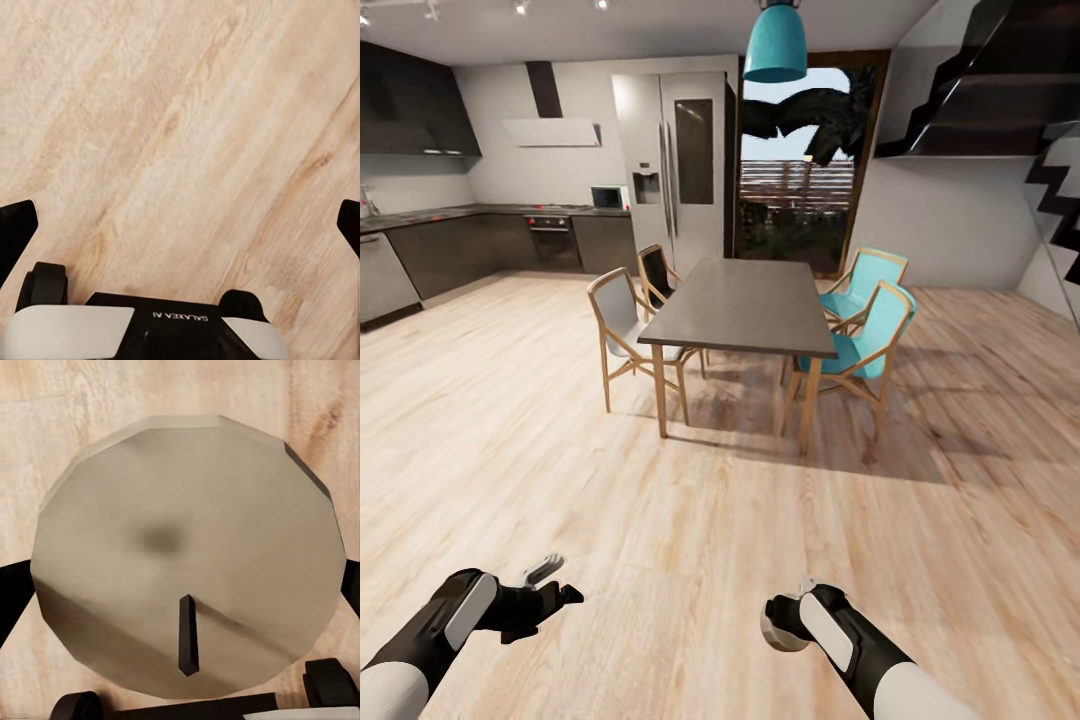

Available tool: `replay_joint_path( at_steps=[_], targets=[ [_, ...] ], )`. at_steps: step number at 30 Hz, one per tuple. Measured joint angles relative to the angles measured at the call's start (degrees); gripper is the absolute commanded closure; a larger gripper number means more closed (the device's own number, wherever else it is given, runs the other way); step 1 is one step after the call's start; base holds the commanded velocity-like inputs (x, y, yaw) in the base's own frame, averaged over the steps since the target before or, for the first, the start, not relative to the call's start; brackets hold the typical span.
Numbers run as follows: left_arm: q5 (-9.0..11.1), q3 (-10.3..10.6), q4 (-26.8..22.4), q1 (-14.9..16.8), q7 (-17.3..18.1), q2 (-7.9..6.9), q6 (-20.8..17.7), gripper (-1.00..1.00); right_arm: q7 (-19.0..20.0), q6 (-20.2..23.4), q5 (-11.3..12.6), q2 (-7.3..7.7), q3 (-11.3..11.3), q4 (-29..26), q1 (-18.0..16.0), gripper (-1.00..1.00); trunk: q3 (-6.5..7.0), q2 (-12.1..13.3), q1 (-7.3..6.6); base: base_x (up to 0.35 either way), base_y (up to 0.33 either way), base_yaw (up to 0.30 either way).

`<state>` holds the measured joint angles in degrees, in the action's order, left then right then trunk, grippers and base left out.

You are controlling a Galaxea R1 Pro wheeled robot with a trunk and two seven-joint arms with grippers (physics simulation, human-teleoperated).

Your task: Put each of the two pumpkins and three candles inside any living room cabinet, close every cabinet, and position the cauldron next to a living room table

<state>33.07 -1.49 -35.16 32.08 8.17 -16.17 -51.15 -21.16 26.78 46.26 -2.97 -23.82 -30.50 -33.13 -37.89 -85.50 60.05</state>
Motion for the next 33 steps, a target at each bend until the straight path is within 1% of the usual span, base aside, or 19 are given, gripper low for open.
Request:
replay_joint_path(
  at_steps=[33],
  targets=[
    [0.00,0.00,0.00,0.00,0.00,0.00,0.00,-1.00,-0.01,-0.07,0.06,0.03,0.09,0.00,0.00,1.00,5.92,13.24,-7.25,0.000,0.000,0.283]
  ],
)
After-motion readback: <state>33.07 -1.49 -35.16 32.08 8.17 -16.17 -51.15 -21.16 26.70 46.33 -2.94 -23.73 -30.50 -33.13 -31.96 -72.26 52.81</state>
